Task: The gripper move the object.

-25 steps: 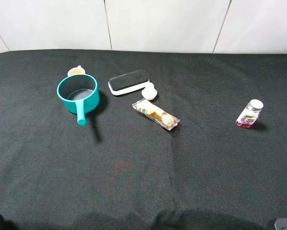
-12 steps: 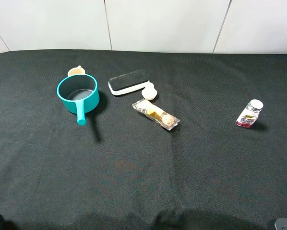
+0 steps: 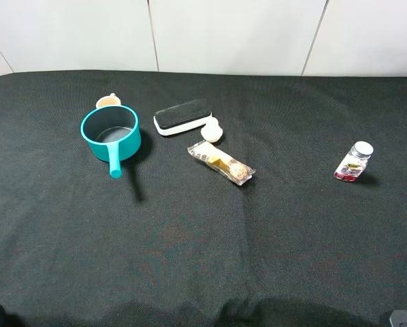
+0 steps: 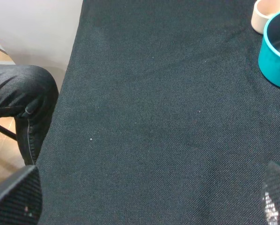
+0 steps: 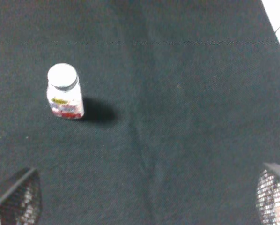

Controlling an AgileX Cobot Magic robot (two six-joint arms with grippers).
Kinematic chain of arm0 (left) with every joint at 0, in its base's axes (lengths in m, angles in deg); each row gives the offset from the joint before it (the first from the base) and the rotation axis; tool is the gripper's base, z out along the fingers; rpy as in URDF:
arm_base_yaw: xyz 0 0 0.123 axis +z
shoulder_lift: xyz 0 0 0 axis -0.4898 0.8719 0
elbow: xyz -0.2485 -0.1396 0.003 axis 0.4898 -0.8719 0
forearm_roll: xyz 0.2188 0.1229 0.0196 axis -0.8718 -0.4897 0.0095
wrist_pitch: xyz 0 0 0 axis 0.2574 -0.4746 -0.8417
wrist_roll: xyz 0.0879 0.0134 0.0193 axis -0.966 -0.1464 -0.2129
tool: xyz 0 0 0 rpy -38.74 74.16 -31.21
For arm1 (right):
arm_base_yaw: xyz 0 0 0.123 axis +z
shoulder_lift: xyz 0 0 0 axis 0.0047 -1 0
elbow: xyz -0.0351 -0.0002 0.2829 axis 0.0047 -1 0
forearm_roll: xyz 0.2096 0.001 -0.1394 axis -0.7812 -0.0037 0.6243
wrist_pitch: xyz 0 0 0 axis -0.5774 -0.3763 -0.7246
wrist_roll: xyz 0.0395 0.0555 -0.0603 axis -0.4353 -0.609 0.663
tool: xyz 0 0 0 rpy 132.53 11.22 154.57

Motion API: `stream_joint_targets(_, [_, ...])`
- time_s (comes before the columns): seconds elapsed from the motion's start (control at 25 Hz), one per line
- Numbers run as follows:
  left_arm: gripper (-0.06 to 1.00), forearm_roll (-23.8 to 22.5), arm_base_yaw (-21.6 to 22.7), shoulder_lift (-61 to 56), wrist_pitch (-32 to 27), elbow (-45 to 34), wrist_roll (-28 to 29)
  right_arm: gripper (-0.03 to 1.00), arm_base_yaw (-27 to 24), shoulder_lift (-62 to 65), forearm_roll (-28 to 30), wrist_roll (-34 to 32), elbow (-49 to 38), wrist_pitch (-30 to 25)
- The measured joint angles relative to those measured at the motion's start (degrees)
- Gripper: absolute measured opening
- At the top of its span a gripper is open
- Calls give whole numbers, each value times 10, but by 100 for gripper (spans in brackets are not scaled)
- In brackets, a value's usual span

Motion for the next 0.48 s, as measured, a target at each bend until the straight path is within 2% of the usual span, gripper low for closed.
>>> stream_joint_targets(0.16, [99,0,0,0,0,0,0,69,15,18,-4,-12,-4,4])
stream_joint_targets(0.48, [99,0,0,0,0,0,0,69,114,90,47,-78,-5,8])
